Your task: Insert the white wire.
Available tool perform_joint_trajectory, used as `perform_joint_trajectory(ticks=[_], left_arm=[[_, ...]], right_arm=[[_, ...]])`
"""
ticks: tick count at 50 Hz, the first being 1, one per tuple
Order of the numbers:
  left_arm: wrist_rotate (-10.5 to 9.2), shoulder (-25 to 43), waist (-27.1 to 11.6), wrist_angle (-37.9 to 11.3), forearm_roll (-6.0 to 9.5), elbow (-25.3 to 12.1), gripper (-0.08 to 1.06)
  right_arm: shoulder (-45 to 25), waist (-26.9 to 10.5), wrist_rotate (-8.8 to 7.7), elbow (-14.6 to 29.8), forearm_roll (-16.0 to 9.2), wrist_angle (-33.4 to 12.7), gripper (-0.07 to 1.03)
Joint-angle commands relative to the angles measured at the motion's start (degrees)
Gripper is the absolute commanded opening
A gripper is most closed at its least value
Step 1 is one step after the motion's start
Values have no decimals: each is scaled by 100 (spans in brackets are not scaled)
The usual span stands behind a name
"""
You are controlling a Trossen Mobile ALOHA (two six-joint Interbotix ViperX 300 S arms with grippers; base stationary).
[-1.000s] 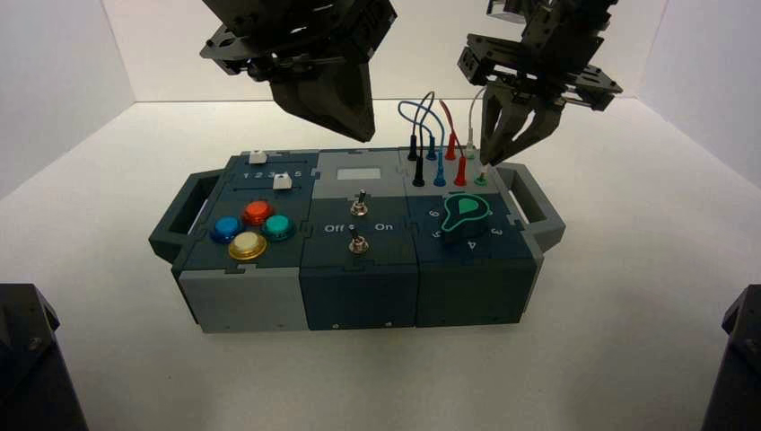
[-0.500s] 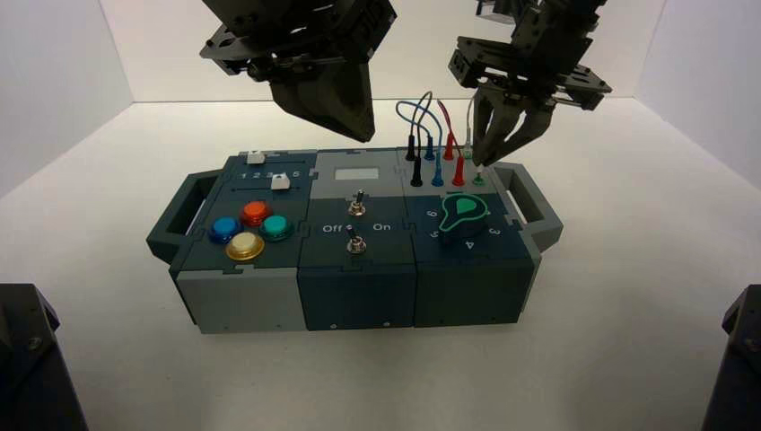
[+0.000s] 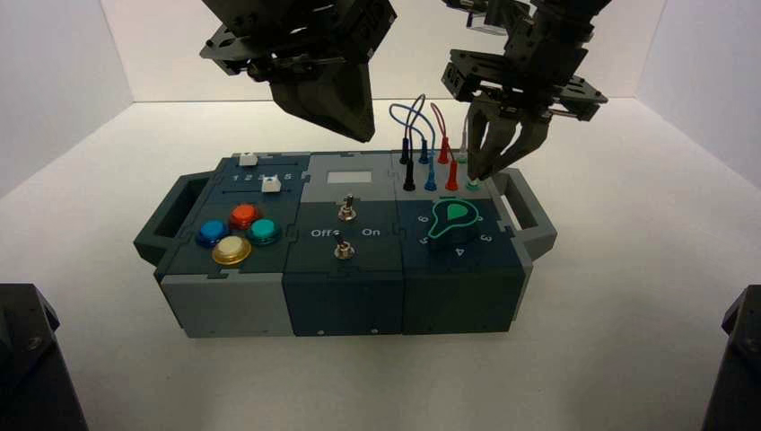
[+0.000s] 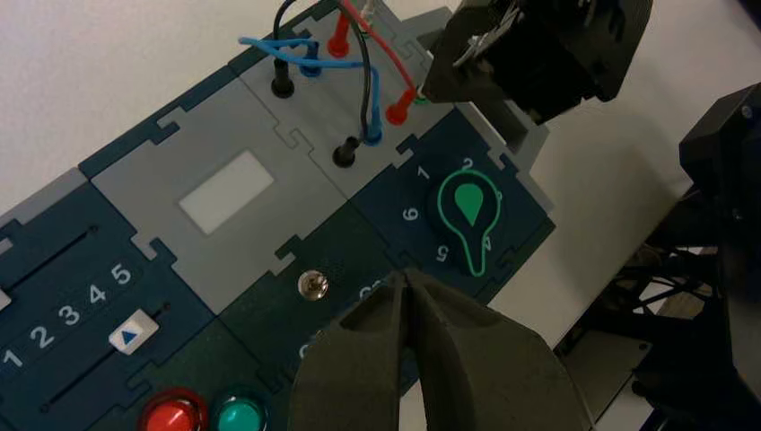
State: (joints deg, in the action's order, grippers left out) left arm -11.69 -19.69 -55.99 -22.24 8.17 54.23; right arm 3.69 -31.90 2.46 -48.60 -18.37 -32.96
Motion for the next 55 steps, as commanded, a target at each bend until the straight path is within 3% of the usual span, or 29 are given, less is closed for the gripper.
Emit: perform_joint_trajectory(ticks=[1,19,28,35,37,45,55], left_arm=[[0,-44,-9,44,-9,-149,-3],[9,-70,-9,53,-62,-141,-3],[0,-105,18,53,-97,-114,-3],[9,-149,79,53,-158,-44,-3],[9,-167,97,44,-167,-26,-3],[44,-290,211,9,-246,44,-3],[70,-404,422,-18,-325,79,-3]], right_arm=[[-44,-211,35,62,-88,-18,-2],[-492,-211,-9,-26,-44,202,-2],[-299,-211,-62,-26,-9,123,-1],[-9,-211,-79,-88,26,70,31],[44,-211,-88,-97,26,35,36],[237,-202,-88,-211,70,-220,43],[563,-202,-88,-387,158,-246,43]])
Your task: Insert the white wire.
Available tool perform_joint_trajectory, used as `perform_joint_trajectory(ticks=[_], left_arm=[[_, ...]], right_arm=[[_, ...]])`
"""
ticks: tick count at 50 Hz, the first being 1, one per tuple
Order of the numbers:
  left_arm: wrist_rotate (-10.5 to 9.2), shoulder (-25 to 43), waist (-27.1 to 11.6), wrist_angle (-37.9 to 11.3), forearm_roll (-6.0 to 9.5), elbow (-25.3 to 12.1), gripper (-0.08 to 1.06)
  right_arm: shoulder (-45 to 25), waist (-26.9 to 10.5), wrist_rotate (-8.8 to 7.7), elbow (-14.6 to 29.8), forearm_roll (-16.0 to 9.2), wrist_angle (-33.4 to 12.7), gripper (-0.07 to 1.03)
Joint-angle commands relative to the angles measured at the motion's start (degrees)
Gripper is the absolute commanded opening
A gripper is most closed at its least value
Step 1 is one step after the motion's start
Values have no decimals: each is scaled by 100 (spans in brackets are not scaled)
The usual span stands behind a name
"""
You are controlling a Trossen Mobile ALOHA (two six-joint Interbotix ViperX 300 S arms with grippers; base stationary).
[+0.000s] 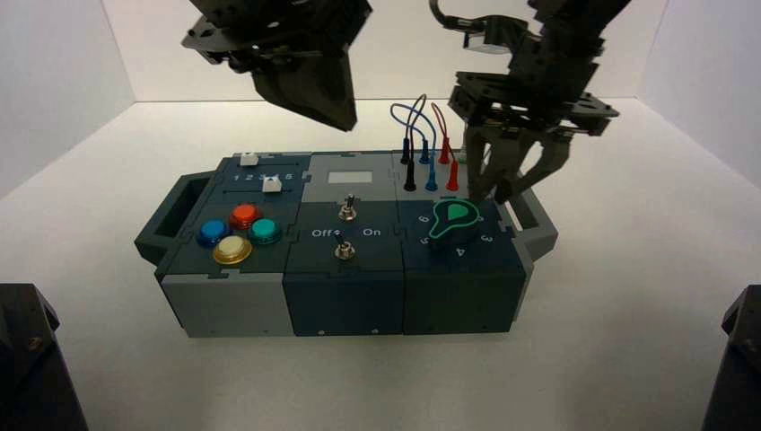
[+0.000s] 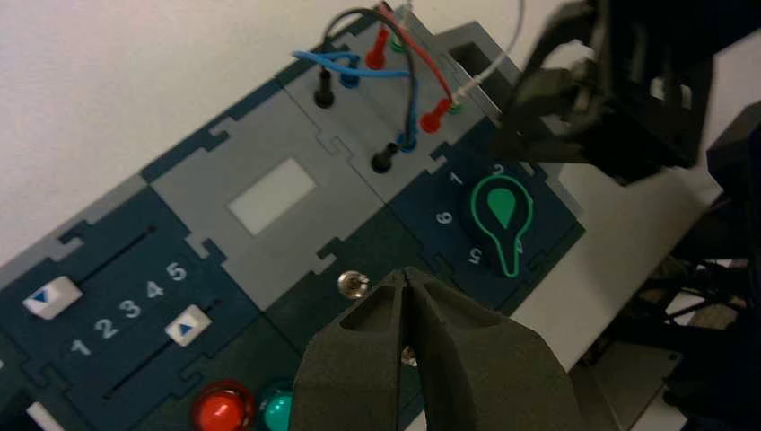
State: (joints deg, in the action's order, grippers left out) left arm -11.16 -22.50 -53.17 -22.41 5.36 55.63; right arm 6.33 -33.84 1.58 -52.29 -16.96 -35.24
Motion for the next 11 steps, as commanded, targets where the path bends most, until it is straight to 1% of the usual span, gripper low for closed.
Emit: perform_joint_trajectory(ticks=[1,11], left_arm=[[26,-149,167,-18,-44,-70,-3],[123,-334,387,-105,-35,-158,-3]], right_arm=[[360,-18,0,-44,18,-44,43],[782,-9,0,53,62,-422,43]])
